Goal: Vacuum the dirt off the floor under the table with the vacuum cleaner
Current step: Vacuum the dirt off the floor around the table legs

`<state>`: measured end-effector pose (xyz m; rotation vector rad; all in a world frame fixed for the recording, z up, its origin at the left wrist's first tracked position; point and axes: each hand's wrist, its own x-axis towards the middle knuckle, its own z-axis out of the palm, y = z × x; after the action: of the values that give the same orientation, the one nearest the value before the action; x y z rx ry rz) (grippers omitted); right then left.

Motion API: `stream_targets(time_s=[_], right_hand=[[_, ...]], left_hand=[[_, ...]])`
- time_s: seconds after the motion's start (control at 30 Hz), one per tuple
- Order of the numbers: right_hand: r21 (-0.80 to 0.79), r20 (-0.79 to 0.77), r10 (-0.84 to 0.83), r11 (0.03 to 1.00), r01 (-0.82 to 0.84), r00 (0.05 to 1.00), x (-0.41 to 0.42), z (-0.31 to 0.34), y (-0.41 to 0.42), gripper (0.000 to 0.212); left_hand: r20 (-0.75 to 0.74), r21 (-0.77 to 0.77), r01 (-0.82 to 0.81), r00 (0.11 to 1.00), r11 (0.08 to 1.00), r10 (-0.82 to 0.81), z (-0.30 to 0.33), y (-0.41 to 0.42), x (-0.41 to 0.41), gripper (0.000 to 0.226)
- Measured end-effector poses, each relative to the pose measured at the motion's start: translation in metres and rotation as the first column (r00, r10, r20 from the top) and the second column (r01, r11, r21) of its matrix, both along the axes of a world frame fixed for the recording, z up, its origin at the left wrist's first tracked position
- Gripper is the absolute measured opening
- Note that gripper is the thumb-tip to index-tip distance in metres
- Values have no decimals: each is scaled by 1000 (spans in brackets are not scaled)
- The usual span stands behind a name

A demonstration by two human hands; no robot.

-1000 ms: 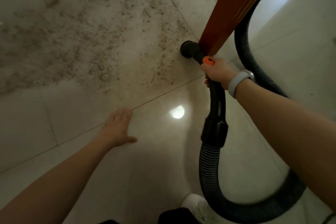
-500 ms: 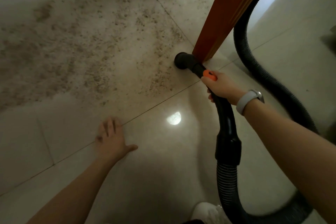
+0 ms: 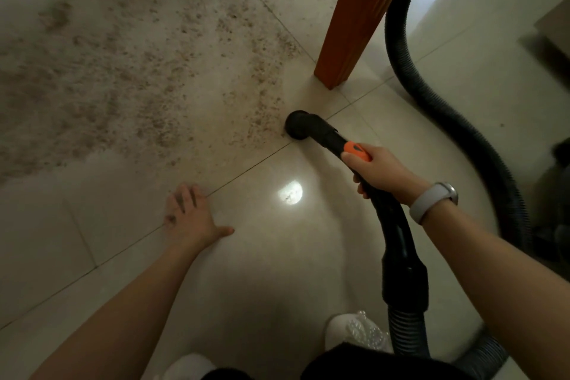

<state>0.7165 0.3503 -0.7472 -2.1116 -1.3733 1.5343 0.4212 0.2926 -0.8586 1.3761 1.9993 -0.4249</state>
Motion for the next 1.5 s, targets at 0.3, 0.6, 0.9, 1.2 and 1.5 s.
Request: stream_targets(time_s=[0.3,0.6,0.9,1.2,1.5], right_hand=[[16,-18,69,998,-68,997,-19,-6,-17,15],[31,-8,196,980,-196,980,-44,-11,-22,20],[47,-25,341,939,-340,940,-81,-18,-36,28],[94,51,538,836,-540,841,-126,-23,-53,27],[133,182,682,696,-705,708,-174,-20,-63,37]], left_hand=[[10,145,30,999,989,-32,-7,-23,1,103],[-27,74,7,1000,997,-5,-10,-45,-20,109],[-24,63,-31,999,998,33,-7,-53,-26,115],[2,91,-95,995,991,95,-6,-68,-45,111],[96,230,-251,967,940,235,2,-80,-69,74]])
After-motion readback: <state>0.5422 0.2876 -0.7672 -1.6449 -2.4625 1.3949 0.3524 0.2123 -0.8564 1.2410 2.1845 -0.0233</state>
